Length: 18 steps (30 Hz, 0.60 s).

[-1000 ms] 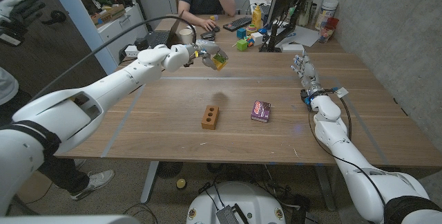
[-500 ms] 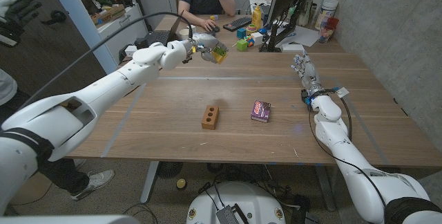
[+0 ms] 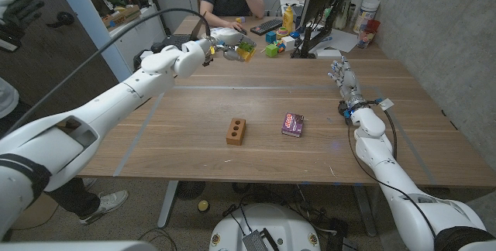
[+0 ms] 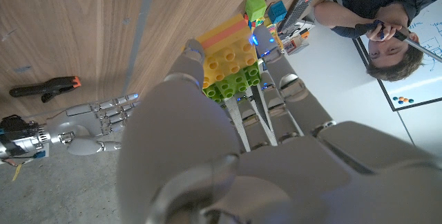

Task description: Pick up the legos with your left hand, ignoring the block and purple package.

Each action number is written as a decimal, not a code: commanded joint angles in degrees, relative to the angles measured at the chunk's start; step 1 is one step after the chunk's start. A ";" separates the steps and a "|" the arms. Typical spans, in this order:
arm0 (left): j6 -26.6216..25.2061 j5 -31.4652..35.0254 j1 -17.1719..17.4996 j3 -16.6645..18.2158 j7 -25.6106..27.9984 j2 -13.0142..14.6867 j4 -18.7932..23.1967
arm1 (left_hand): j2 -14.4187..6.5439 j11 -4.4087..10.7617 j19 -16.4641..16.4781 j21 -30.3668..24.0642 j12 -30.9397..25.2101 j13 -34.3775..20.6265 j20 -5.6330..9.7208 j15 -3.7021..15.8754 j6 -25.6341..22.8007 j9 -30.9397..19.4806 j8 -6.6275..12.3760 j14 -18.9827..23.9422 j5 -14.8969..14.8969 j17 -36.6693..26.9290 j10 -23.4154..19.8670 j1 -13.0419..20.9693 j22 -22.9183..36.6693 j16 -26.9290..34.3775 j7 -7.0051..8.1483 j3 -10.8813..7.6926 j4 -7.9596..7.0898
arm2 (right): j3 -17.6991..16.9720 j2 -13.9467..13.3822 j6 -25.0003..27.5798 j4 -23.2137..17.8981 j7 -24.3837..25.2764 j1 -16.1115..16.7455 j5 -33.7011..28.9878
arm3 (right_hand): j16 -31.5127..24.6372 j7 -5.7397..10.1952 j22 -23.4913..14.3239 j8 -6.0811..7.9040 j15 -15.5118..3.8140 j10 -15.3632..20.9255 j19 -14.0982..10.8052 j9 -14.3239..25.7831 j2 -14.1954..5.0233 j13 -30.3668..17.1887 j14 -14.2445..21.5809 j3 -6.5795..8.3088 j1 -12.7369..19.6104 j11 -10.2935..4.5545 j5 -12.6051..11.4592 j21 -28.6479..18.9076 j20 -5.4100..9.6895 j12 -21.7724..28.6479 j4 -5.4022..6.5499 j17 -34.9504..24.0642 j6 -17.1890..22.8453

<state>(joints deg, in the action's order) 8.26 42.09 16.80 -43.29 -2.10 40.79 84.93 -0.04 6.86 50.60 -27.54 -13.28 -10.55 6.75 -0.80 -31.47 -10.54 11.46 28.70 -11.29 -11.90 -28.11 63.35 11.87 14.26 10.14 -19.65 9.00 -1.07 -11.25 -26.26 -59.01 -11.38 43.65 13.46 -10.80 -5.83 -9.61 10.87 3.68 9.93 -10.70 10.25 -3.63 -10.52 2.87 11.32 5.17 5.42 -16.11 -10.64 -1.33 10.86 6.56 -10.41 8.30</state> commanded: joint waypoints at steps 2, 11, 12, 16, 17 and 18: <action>-0.59 -0.75 2.23 3.01 2.74 0.94 3.18 | -7.54 -0.28 -0.12 -0.38 0.13 -0.21 0.01 11.62 -16.85 -0.18 0.24 4.21 -0.14 -0.31 -0.49 5.61 0.09 -0.01 -14.72 -1.02 -1.12 | -0.02 -0.21 -0.10 -0.81 -0.13 0.44 0.25 | -0.21 0.08 -0.19 0.17 0.20 0.28 -0.09 0.17 0.41 -0.27 0.41 -0.44 0.09 0.12 -0.25 -0.33 0.17 0.38 0.01 -0.12 0.42; 0.02 -1.31 2.25 3.57 2.63 0.77 3.09 | -7.75 -0.29 -0.22 -0.58 0.26 -0.21 -0.10 11.67 -17.10 -0.19 0.19 4.47 -0.10 -0.36 -0.61 5.47 0.11 -0.02 -14.68 -1.03 -1.25 | -0.03 -0.08 -0.61 -0.01 -0.31 -0.04 0.35 | -0.21 0.07 -0.19 0.22 0.21 0.34 -0.03 0.17 0.42 -0.27 0.48 -0.51 0.13 0.13 -0.30 -0.31 0.17 0.39 -0.02 -0.12 0.58; 0.07 -1.34 2.22 3.61 2.63 0.74 3.05 | -7.77 -0.30 -0.21 -0.62 0.28 -0.21 -0.13 11.73 -17.12 -0.19 0.18 4.56 -0.09 -0.36 -0.62 5.46 0.11 -0.01 -14.67 -1.03 -1.26 | -0.01 -0.10 -0.65 0.07 -0.32 -0.09 0.30 | -0.20 0.08 -0.19 0.22 0.21 0.36 -0.02 0.17 0.42 -0.27 0.46 -0.51 0.13 0.15 -0.30 -0.31 0.18 0.39 -0.02 -0.12 0.58; 0.03 -1.36 2.18 3.73 2.31 0.77 3.19 | -7.82 -0.30 -0.28 -0.70 0.33 -0.21 -0.17 11.68 -17.13 -0.19 0.12 4.59 -0.08 -0.38 -0.69 5.42 0.12 -0.06 -14.76 -1.04 -1.28 | -0.02 -0.04 -0.80 0.43 -0.51 -0.33 0.38 | -0.20 0.09 -0.18 0.21 0.21 0.36 0.00 0.17 0.42 -0.27 0.48 -0.54 0.14 0.15 -0.32 -0.30 0.20 0.39 -0.03 -0.12 0.60; 0.00 -1.45 2.21 3.78 2.21 0.77 3.23 | -7.84 -0.33 -0.29 -0.72 0.35 -0.21 -0.16 11.68 -17.15 -0.19 0.11 4.60 -0.08 -0.38 -0.70 5.42 0.12 -0.07 -14.73 -1.04 -1.29 | -0.01 -0.01 -0.91 0.60 -0.58 -0.43 0.40 | -0.20 0.06 -0.18 0.22 0.23 0.37 0.00 0.17 0.42 -0.27 0.47 -0.55 0.15 0.15 -0.32 -0.30 0.16 0.39 -0.03 -0.12 0.62; -0.07 -1.42 2.24 3.81 2.17 0.79 3.29 | -7.85 -0.30 -0.29 -0.74 0.37 -0.21 -0.19 11.68 -17.17 -0.19 0.11 4.57 -0.07 -0.38 -0.69 5.41 0.12 -0.09 -14.68 -1.05 -1.29 | 0.00 0.01 -0.96 0.69 -0.59 -0.50 0.37 | -0.20 0.06 -0.18 0.22 0.21 0.36 0.02 0.17 0.42 -0.27 0.48 -0.56 0.15 0.16 -0.33 -0.30 0.18 0.38 -0.03 -0.12 0.62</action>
<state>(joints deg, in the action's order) 8.01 41.03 18.78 -40.21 0.29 41.51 87.75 -0.18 6.65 50.61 -27.79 -13.29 -10.55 6.74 -0.94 -31.47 -10.54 11.23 29.26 -10.84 -12.23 -28.32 63.21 11.86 13.81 10.14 -19.65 9.00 -1.10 -11.39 -26.59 -59.26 -11.66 43.78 13.75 -10.80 -5.83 -9.61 10.87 3.68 9.93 -10.70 10.25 -3.63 -10.53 2.87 10.83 5.17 5.43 -16.11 -10.64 -1.33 10.86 6.57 -10.41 8.30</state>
